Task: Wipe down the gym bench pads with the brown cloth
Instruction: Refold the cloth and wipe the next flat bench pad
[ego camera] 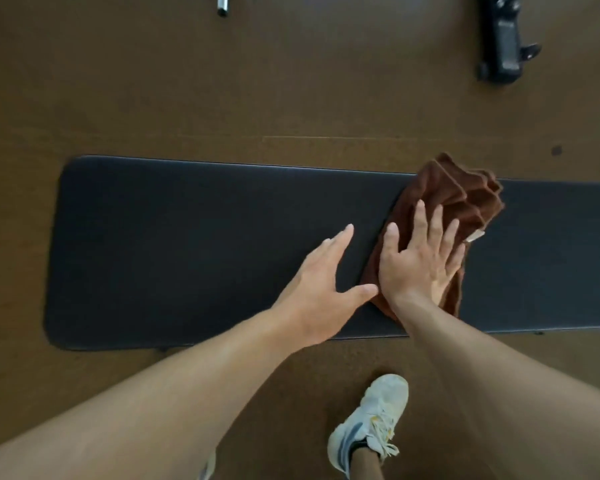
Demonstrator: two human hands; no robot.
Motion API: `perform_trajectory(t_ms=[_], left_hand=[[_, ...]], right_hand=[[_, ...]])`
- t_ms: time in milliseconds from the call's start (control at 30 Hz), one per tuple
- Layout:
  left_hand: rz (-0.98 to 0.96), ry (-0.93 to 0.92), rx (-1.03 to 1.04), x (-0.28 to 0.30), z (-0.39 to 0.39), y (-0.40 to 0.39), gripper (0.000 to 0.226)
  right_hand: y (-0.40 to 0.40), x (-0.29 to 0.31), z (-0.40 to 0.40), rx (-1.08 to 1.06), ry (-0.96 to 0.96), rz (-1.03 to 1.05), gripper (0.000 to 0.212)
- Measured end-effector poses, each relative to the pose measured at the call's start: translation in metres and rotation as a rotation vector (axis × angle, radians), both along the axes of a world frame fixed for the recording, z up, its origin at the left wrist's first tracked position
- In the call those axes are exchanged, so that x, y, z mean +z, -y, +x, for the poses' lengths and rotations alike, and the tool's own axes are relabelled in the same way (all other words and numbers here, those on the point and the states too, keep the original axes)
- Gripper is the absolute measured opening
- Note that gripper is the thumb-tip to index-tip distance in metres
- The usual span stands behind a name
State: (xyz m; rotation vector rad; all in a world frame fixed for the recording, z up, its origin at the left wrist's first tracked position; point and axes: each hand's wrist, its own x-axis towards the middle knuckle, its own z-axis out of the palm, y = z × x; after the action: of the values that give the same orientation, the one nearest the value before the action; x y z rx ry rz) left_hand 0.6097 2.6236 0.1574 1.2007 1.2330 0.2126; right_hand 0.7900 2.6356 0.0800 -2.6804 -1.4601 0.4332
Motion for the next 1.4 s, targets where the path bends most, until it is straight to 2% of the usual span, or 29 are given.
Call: perform_trajectory(t_ms=[167,333,433,567,633,733,900,1067,1200,1300,1400], left_hand=[[0.121,-0.128,0.163,-0.006,-0.141,0.004,0.069],[0.22,-0.235,0.306,-0.006,-0.196,0.011,0.064],[0.238,-0.296,0.263,-0.008,-0.206,0.014,0.067],[0.244,-0.276,0.144,-0.004,-0.192,0.006,0.071],[0.261,-0.307,0.044,-0.001,-0.172,-0.005,0.078],[0.266,-0.409,-0.178,-0.001,-0.126,-0.022,0.096],[0.259,-0.602,-0.469,-0.015,-0.047,-0.035,0.14],[0.299,-0.743,-0.571,-0.03,0.025,-0.028,0.151],[0.284,-0.824,-0.589,-0.043,0.043,-0.016,0.155],[0.284,-0.839,-0.586,-0.044,0.038,-0.016,0.154],[0.253,-0.832,-0.586,-0.044,0.039,-0.018,0.153]], right_hand=[[-0.016,0.005,-0.16,0.375,-0.047,0.016,0.066],[-0.013,0.006,-0.266,0.912,-0.028,-0.024,0.07],[-0.025,0.003,-0.266,1.01,-0.034,-0.005,0.066],[-0.055,0.001,-0.213,1.188,-0.055,0.038,0.059],[-0.067,0.001,-0.183,1.211,-0.037,0.035,0.057],[-0.071,0.001,-0.135,1.082,-0.029,0.03,0.058],[-0.064,0.004,-0.03,0.905,-0.006,-0.004,0.06],[-0.033,0.002,0.091,0.753,0.042,-0.04,0.06],[0.006,0.0,0.147,0.563,0.03,-0.025,0.06],[0.028,-0.002,0.152,0.289,0.028,0.002,0.06],[0.049,-0.005,0.137,-0.2,-0.005,0.055,0.061]])
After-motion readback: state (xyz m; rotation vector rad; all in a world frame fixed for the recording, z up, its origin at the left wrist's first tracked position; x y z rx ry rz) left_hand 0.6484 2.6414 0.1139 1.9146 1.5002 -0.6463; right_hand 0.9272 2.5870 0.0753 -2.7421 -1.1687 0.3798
